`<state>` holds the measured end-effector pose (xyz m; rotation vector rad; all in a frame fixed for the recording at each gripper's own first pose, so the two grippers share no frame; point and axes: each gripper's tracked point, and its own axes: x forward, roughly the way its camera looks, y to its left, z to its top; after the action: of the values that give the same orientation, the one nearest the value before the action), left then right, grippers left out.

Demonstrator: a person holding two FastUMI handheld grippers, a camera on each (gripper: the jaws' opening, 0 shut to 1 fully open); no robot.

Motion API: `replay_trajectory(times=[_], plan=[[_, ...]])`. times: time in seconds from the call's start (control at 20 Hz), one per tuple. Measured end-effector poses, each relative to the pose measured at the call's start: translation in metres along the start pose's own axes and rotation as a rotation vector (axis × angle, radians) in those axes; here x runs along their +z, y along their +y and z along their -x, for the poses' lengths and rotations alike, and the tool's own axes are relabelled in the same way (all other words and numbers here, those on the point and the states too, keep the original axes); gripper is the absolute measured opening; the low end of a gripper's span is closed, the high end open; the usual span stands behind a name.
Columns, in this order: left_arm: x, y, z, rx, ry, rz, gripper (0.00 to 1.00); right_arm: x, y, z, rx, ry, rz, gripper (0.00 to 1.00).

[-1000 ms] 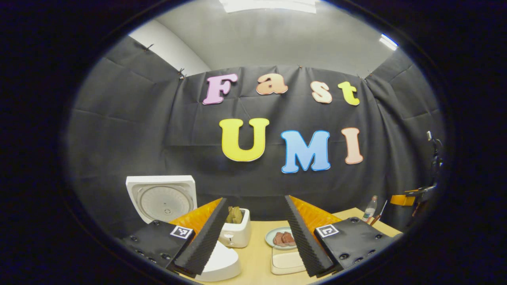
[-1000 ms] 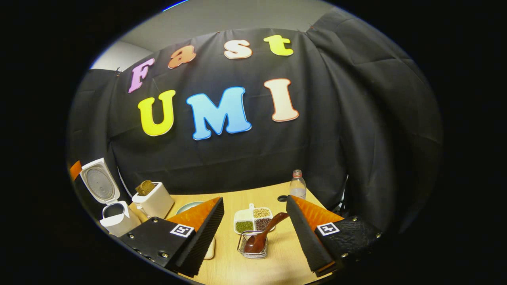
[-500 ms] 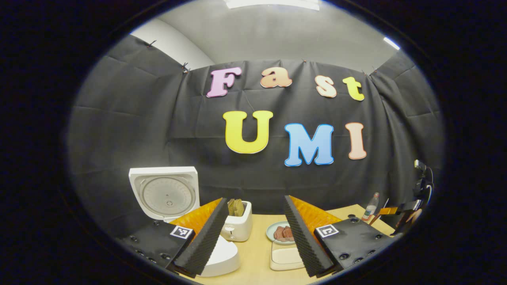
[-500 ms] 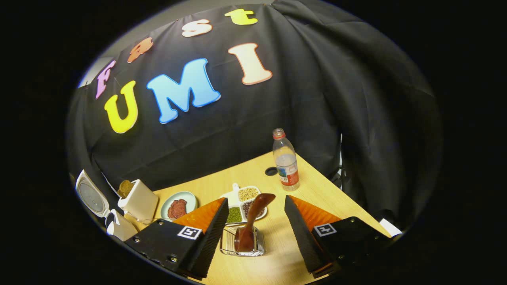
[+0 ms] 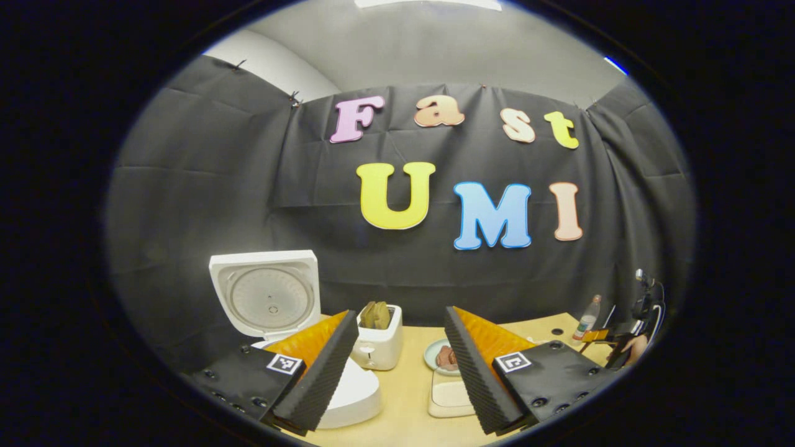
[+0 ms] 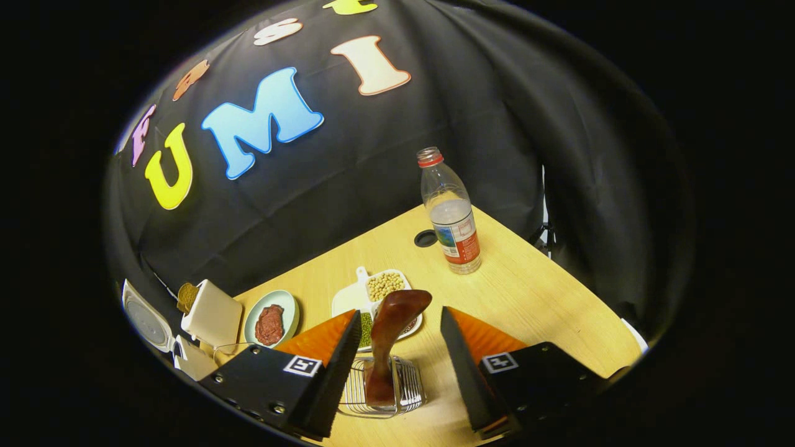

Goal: Close the left gripper, press the button to open the rice cooker; take a wooden spoon from the chopstick holder with the right hand, scoop a spoonful of rice and pour it into the rice cooker, then put the wooden spoon back into the chopstick holder.

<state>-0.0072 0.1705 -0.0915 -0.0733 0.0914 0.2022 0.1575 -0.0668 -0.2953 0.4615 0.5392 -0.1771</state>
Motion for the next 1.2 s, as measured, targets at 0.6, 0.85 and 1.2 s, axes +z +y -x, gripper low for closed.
replay_trajectory(times=[0.6,0.85,1.2], plan=[[-0.006,0.009,0.002,0.019,0.018,-0.011,0.96,-0.001,0.024,-0.004,0.124,0.046,-0.061,0.13],[0.001,0.008,0.005,0.006,-0.006,-0.005,0.96,0.029,0.052,0.026,0.154,-0.061,0.000,0.06],[-0.002,0.014,0.007,-0.005,-0.019,0.031,0.97,0.062,0.110,0.083,0.269,-0.138,0.055,0.06]])
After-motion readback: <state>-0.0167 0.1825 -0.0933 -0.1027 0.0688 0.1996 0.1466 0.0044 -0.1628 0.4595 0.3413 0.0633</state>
